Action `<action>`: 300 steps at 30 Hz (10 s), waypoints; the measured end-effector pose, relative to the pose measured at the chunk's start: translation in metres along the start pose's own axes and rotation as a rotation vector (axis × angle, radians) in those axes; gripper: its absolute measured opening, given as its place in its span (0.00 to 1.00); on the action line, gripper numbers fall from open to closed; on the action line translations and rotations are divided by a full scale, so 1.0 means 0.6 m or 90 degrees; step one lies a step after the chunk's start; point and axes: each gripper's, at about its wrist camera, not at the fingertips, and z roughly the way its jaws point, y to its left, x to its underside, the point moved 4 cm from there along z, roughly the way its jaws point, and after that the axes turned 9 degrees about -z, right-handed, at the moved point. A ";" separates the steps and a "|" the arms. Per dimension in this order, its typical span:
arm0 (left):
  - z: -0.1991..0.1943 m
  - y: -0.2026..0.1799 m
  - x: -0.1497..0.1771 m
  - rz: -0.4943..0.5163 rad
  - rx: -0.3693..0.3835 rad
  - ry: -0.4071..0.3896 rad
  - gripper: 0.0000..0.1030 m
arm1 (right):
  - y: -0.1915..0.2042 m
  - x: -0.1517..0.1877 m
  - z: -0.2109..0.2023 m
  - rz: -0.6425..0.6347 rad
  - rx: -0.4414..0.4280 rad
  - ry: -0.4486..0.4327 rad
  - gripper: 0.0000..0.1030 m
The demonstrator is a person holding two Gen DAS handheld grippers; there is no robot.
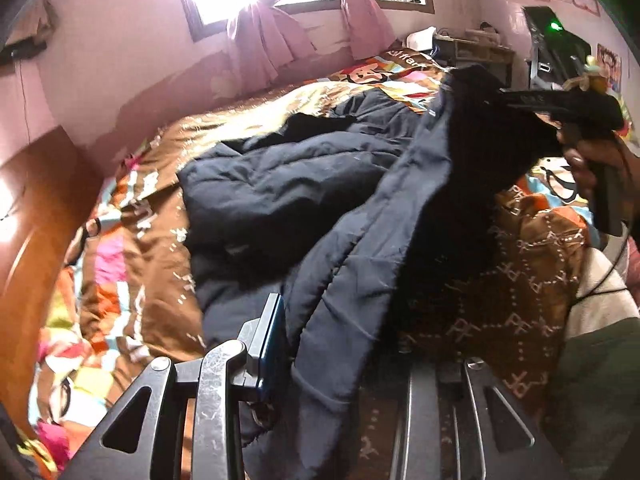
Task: Fold large clothes
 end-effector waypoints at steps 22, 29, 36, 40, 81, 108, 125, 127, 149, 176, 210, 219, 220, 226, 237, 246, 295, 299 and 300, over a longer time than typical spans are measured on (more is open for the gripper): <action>0.050 -0.062 0.052 0.063 -0.105 0.049 0.52 | 0.013 0.008 0.000 -0.003 -0.008 0.003 0.13; 0.039 -0.066 0.046 0.095 -0.229 -0.023 0.30 | 0.035 0.059 -0.037 -0.086 0.058 -0.013 0.12; -0.006 -0.070 0.022 0.072 -0.236 -0.116 0.11 | 0.039 0.115 -0.091 -0.132 0.133 -0.022 0.08; -0.049 -0.078 0.009 0.080 -0.273 -0.172 0.10 | 0.059 0.115 -0.146 -0.162 0.171 -0.080 0.07; -0.151 0.025 -0.056 -0.059 -0.176 -0.192 0.07 | 0.126 0.010 -0.242 -0.159 0.110 -0.157 0.06; 0.260 0.155 -0.241 -0.177 -0.040 -0.012 0.12 | -0.007 -0.101 0.143 -0.124 0.101 -0.015 0.07; 0.169 0.182 -0.250 -0.212 -0.065 -0.116 0.88 | -0.070 -0.041 0.201 -0.035 0.070 0.049 0.14; 0.149 0.186 -0.242 -0.215 -0.064 -0.125 0.88 | -0.074 -0.044 0.192 -0.024 0.070 0.041 0.24; 0.141 0.101 -0.035 -0.178 0.071 -0.033 0.92 | 0.046 0.139 0.049 -0.021 -0.006 0.089 0.94; 0.309 0.137 -0.188 -0.229 0.017 -0.016 1.00 | -0.029 -0.010 0.282 -0.042 0.072 0.094 0.94; 0.415 0.193 -0.171 -0.357 0.081 0.010 1.00 | -0.064 -0.018 0.408 -0.017 0.003 0.123 0.99; 0.417 0.191 -0.169 -0.352 0.075 0.004 1.00 | -0.064 -0.015 0.406 -0.015 0.008 0.106 0.99; 0.417 0.191 -0.168 -0.352 0.075 0.004 1.00 | -0.064 -0.015 0.406 -0.015 0.008 0.105 0.99; 0.417 0.191 -0.167 -0.351 0.075 0.002 1.00 | -0.064 -0.013 0.406 -0.013 0.008 0.098 0.99; 0.416 0.192 -0.165 -0.336 0.077 -0.016 1.00 | -0.060 -0.007 0.384 -0.017 0.029 0.048 0.99; 0.368 0.190 -0.172 -0.297 0.062 -0.022 1.00 | -0.067 0.008 0.330 0.008 0.016 0.025 0.99; 0.348 0.304 -0.034 -0.517 0.153 0.157 0.55 | -0.251 0.196 0.251 0.277 -0.156 0.040 0.45; 0.299 0.272 -0.048 -0.477 0.107 0.135 0.32 | -0.250 0.209 0.245 0.334 -0.190 0.036 0.41; 0.289 0.263 -0.052 -0.461 0.093 0.130 0.28 | -0.248 0.205 0.238 0.337 -0.190 0.032 0.33</action>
